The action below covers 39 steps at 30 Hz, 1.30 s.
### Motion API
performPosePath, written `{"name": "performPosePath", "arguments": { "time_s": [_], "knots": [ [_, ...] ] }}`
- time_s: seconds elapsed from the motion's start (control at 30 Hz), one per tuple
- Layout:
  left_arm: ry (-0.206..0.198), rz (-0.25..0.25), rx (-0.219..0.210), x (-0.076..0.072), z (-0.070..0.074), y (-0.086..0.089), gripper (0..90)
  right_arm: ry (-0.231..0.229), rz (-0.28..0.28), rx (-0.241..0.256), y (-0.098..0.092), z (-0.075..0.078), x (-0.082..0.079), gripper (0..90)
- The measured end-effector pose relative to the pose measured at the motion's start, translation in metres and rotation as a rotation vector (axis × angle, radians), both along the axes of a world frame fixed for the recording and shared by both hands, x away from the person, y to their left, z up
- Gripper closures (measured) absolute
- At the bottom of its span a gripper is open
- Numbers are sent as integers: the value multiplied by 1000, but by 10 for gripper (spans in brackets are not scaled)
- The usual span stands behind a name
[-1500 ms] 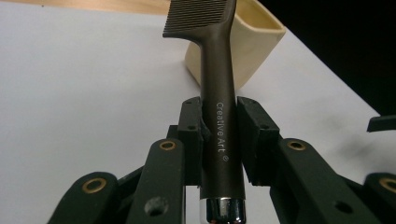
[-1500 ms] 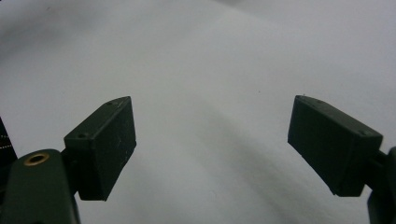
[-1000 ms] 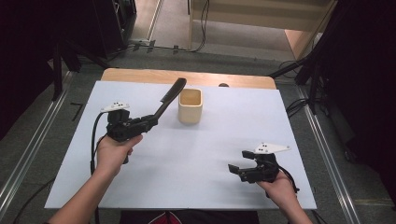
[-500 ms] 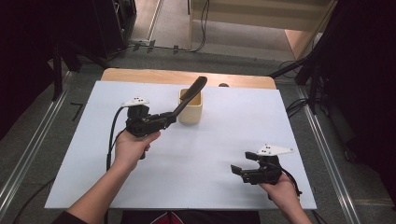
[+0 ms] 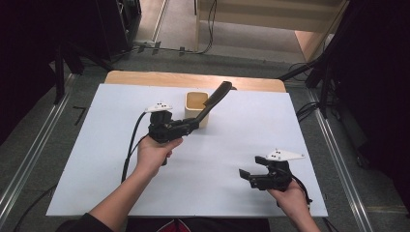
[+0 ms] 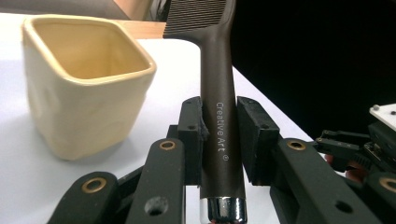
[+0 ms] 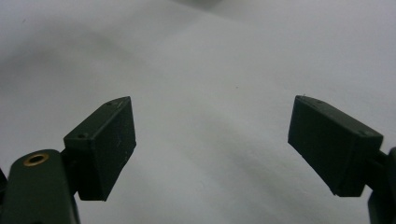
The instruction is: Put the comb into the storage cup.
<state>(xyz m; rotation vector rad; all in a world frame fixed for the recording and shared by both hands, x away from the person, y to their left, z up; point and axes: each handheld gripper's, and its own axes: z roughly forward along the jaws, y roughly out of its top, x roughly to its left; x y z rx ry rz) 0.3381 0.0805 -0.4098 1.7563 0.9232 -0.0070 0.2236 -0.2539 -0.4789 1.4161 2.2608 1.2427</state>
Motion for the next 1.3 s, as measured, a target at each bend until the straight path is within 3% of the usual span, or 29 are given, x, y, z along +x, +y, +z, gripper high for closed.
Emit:
{"name": "performPosePath", "arguments": {
  "time_s": [0.2, 0.4, 0.57, 0.8, 0.9, 1.1, 1.17, 1.3],
  "knots": [
    [15, -12, -48, -3, -7, -12, 734, -3, -9, 6, 0, 3, 0, 135],
    [23, -15, -58, -6, -15, -27, 734, -5, -15, 12, 0, 5, 0, 135],
    [31, -4, -92, -10, -27, -34, 734, 3, -34, 24, 3, 11, 1, 135],
    [1, 4, -83, -15, -39, -47, 734, 10, -40, 40, 4, 17, 5, 136],
    [-3, 16, -107, -18, -45, -55, 734, 17, -37, 40, 3, 18, 7, 144],
    [-32, 30, -128, -24, -59, -73, 733, 9, -81, 41, 0, 23, 11, 144],
    [-19, 38, -163, -24, -64, -76, 733, 4, -97, 38, 0, 23, 13, 144],
    [-49, 61, -187, -24, -72, -82, 734, 12, -109, 38, 1, 22, 17, 144]
  ]
}}
